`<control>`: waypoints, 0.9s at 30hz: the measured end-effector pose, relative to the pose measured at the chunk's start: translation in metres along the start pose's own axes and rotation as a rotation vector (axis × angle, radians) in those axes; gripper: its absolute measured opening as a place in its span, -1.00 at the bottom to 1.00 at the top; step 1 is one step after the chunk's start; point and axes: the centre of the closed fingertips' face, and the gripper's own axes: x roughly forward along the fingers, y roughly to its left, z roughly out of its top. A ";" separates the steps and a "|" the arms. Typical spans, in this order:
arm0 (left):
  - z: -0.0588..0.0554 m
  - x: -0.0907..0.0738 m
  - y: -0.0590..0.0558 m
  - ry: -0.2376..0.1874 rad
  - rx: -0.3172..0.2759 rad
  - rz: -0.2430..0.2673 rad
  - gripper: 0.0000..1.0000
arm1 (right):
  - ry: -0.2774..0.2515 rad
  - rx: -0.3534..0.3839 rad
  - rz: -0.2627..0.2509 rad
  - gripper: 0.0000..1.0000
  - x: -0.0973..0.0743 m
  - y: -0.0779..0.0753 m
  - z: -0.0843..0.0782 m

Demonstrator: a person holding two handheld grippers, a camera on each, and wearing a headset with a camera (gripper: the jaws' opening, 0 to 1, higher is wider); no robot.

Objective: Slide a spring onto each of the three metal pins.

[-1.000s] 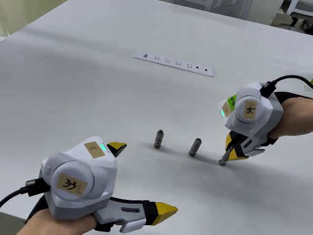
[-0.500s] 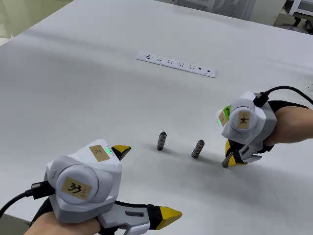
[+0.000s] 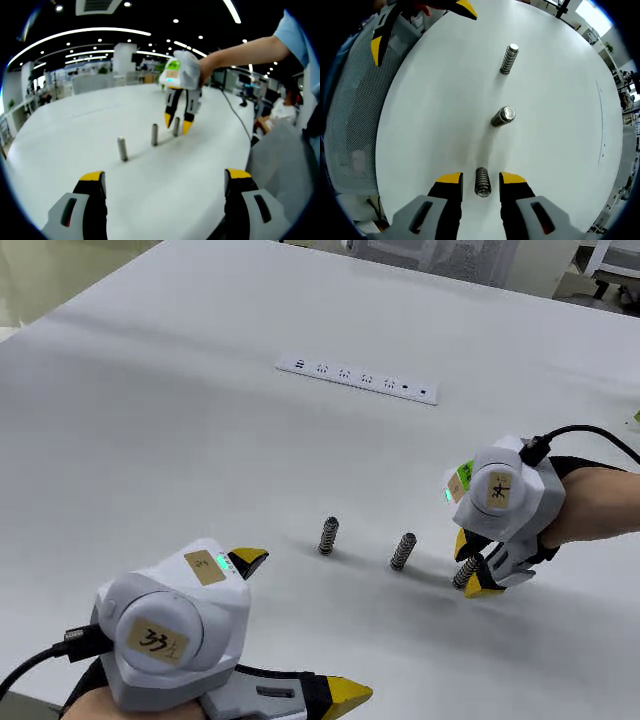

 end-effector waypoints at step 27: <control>-0.006 0.002 0.005 0.014 -0.014 0.014 1.00 | -0.384 0.400 -0.159 0.99 -0.015 0.030 0.000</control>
